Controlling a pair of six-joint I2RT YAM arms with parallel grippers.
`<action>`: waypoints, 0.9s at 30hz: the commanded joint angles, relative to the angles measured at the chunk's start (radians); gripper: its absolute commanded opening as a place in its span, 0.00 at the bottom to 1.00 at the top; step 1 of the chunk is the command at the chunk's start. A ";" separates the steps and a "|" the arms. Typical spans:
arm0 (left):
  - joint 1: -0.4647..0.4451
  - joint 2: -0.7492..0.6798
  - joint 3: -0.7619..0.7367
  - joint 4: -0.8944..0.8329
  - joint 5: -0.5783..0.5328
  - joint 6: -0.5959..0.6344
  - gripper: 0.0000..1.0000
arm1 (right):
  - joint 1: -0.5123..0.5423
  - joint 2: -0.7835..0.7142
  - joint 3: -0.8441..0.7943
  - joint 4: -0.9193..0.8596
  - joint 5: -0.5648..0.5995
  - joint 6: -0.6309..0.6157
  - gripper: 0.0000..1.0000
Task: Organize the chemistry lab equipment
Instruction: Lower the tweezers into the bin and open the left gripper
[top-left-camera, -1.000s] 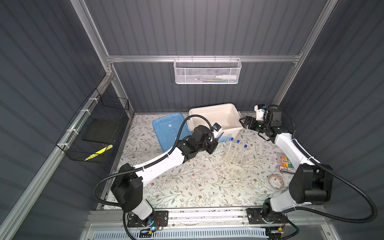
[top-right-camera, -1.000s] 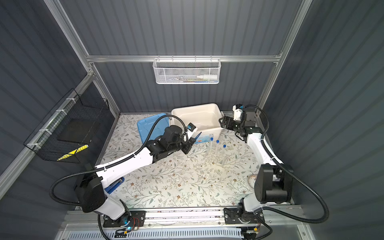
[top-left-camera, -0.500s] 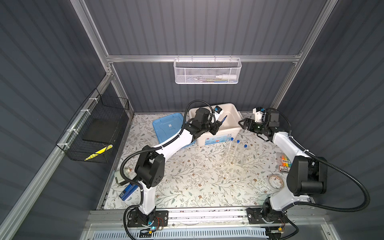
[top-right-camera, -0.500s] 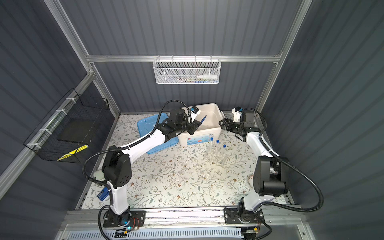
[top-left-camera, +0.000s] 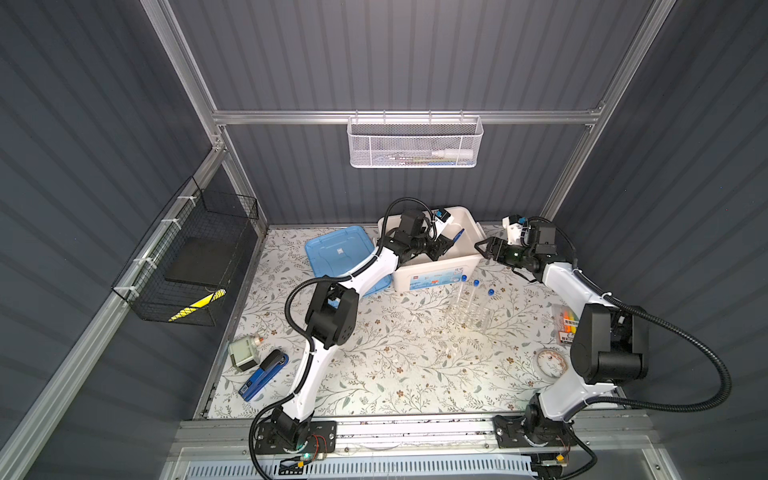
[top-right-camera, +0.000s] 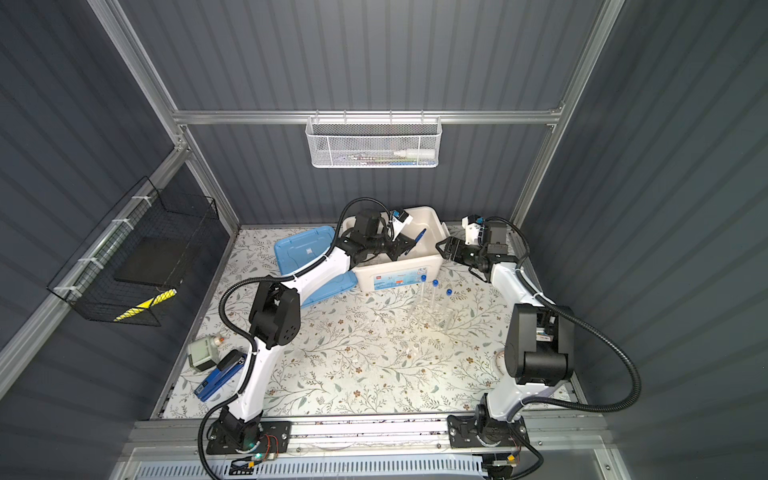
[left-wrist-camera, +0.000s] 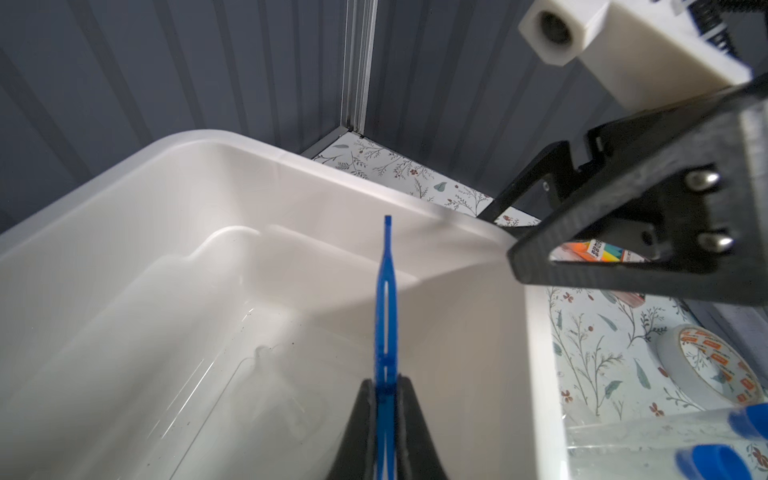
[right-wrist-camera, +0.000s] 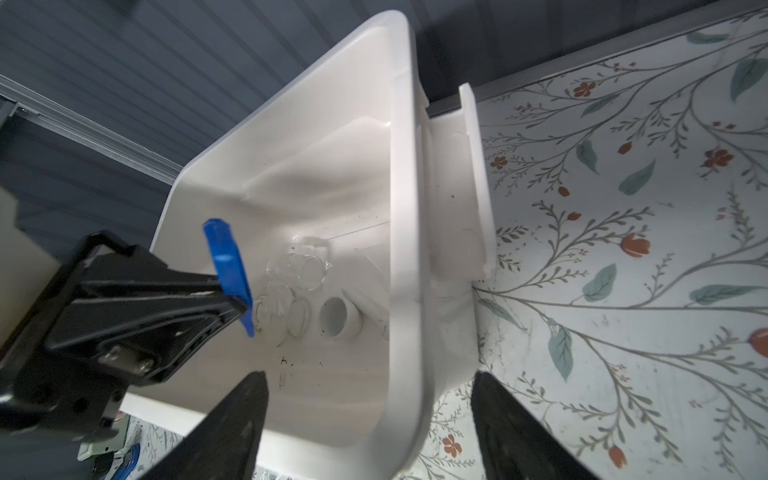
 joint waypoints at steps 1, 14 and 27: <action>0.011 0.040 0.086 -0.051 0.055 0.043 0.10 | -0.005 0.021 0.006 0.015 -0.031 -0.012 0.75; 0.048 0.152 0.186 -0.154 0.109 0.147 0.12 | -0.004 0.045 0.010 0.005 -0.056 -0.015 0.65; 0.048 0.214 0.217 -0.243 0.136 0.178 0.15 | -0.004 0.057 0.017 0.006 -0.085 -0.005 0.63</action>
